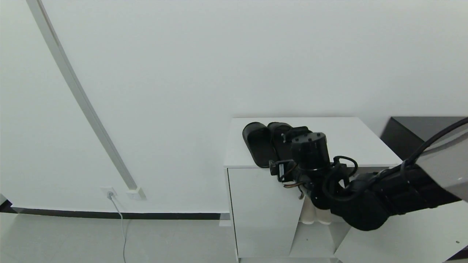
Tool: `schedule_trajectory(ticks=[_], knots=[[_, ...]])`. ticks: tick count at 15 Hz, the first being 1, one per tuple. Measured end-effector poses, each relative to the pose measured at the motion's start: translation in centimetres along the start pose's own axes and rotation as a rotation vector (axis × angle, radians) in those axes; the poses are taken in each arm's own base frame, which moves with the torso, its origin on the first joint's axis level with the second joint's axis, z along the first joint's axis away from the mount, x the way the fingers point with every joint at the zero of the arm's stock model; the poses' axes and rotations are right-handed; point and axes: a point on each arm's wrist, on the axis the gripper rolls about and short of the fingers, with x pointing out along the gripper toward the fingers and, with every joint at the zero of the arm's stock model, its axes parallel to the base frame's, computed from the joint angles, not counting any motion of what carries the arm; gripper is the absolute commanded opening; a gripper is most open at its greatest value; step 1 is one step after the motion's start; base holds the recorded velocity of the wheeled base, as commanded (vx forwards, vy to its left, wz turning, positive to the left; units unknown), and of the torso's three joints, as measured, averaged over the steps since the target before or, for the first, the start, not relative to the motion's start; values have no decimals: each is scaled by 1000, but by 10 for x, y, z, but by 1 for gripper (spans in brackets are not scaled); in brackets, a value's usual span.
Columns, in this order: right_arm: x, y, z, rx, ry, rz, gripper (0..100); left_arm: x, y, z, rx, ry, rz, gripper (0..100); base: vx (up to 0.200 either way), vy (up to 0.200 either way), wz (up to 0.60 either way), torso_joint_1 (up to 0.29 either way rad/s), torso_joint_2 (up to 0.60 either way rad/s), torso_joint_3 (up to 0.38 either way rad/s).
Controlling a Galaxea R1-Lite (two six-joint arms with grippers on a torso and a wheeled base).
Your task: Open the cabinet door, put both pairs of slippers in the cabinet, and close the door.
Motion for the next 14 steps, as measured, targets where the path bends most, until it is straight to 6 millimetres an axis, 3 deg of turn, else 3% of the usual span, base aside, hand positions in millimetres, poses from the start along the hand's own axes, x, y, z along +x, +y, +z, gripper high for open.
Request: schedule_trajectory(ticks=[3, 5, 13, 14], knots=[[-7, -1, 26, 68, -3, 38, 100, 0, 0, 0, -4, -1, 0, 0, 67, 0, 0, 2, 1, 1], [-8, -1, 27, 86, -7, 42, 100, 0, 0, 0, -4, -1, 0, 0, 200, 0, 0, -5, -2, 2], [4, 5, -2, 97, -13, 48, 100, 0, 0, 0, -6, -1, 0, 0, 200, 0, 0, 4, 4, 2], [7, 6, -7, 97, -17, 47, 100, 0, 0, 0, -6, -1, 0, 0, 0, 0, 0, 0, 0, 0]])
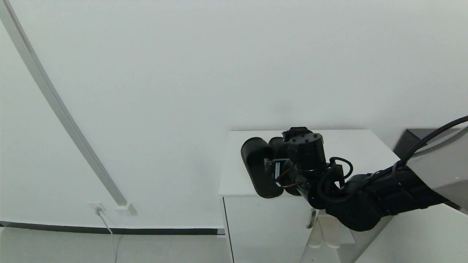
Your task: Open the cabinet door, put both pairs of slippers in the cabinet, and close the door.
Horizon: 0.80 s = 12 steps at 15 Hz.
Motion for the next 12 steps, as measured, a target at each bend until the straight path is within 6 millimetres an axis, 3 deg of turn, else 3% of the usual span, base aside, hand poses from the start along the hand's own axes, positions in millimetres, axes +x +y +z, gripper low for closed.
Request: schedule_trajectory(ticks=[4, 12], knots=[[16, 4, -17, -29, -34, 7, 100, 0, 0, 0, -1, 0, 2, 0, 0, 0, 0, 0, 0, 0], [60, 3, -23, -54, -120, -1, 100, 0, 0, 0, -5, 0, 5, 0, 0, 0, 0, 0, 0, 0]])
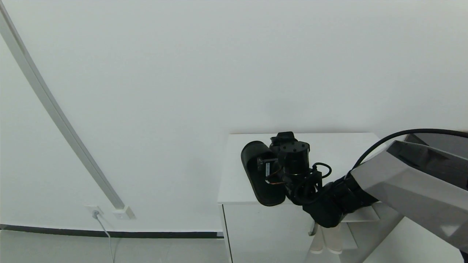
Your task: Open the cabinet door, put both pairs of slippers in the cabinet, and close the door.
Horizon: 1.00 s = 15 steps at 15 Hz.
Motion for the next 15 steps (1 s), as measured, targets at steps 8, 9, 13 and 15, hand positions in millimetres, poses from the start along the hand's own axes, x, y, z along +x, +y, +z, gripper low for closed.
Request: schedule_trajectory(ticks=[8, 9, 13, 15], knots=[[9, -1, -7, -12, 0, -8, 0, 0, 0, 0, -2, 0, 1, 0, 0, 0, 0, 0, 0, 0], [9, -1, -8, -12, 0, -7, 0, 0, 0, 0, -2, 0, 1, 0, 0, 0, 0, 0, 0, 0], [4, -3, -2, -15, -2, 3, 0, 0, 0, 0, -2, 0, 1, 0, 0, 0, 0, 0, 0, 0], [-6, -5, 5, -21, -3, 33, 0, 0, 0, 0, -2, 0, 1, 0, 0, 0, 0, 0, 0, 0]])
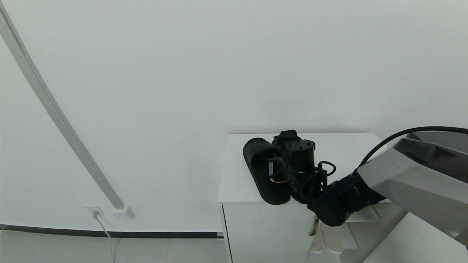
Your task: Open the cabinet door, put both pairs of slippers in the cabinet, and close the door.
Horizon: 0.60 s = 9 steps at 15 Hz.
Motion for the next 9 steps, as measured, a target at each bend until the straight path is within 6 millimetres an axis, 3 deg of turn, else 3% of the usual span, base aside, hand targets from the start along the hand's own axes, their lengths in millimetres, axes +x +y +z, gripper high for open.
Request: schedule_trajectory(ticks=[3, 9], knots=[[-30, -8, 15, -4, 10, 72, 0, 0, 0, 0, 0, 0, 0, 0, 0, 0, 0, 0, 0, 0], [-130, -32, 46, -3, 23, 278, 0, 0, 0, 0, -1, 0, 1, 0, 0, 0, 0, 0, 0, 0]])
